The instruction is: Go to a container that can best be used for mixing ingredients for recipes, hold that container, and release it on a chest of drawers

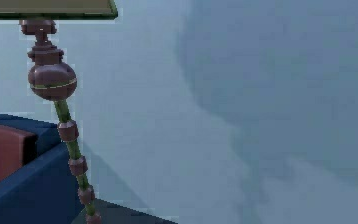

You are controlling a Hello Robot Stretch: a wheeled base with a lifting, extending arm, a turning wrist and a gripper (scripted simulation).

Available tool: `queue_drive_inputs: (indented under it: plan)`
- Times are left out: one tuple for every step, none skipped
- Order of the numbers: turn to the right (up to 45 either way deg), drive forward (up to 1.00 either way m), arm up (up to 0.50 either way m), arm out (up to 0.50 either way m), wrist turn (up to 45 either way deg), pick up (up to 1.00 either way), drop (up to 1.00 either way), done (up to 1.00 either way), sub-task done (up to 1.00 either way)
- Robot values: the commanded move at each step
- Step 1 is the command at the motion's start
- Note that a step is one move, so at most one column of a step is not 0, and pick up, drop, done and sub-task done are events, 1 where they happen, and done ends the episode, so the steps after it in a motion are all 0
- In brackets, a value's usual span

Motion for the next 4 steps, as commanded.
queue_drive_inputs:
  plan:
    - [0.0,0.00,0.00,0.00,39.0,0.00,0.00,0.00,0.00]
    - [0.0,0.00,-0.12,0.00,0.0,0.00,0.00,0.00,0.00]
    - [0.0,0.00,0.00,0.00,0.0,0.00,1.00,0.00,0.00]
    - [0.0,0.00,0.00,-0.10,0.0,0.00,0.00,0.00,0.00]
